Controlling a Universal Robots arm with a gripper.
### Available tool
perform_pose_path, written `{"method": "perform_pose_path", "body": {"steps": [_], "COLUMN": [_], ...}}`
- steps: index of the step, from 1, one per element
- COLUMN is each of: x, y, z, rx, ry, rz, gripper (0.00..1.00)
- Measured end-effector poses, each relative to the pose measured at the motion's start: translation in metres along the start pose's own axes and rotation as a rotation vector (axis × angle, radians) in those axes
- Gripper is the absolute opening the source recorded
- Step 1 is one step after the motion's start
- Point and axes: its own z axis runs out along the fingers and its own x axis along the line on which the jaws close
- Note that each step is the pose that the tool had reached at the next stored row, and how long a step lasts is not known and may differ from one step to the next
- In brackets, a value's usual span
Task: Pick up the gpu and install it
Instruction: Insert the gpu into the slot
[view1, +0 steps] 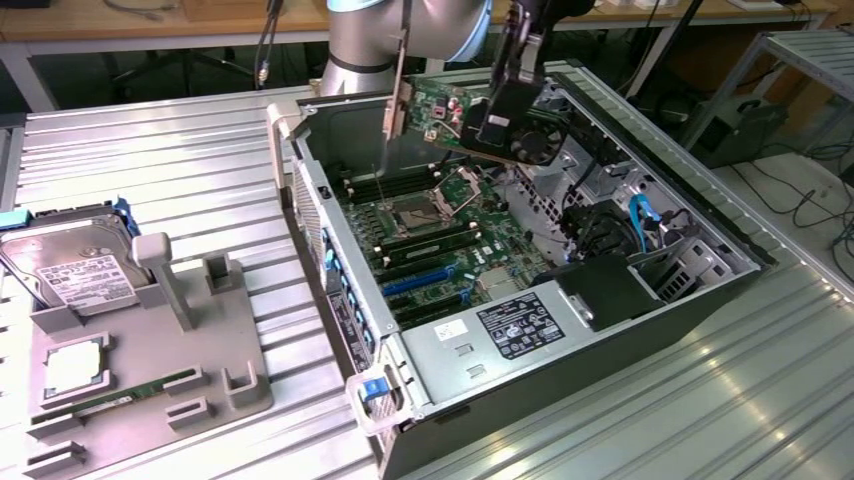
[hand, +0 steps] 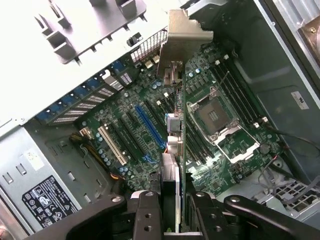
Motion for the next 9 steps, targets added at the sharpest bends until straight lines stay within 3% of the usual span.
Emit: {"method": "perform_pose_path", "body": {"steps": [9], "x": [0.0000], "y": [0.0000], "z": [0.0000], "rx": [-0.0021], "ry": [0.0038], "rz": [-0.110], "gripper": [0.27]}}
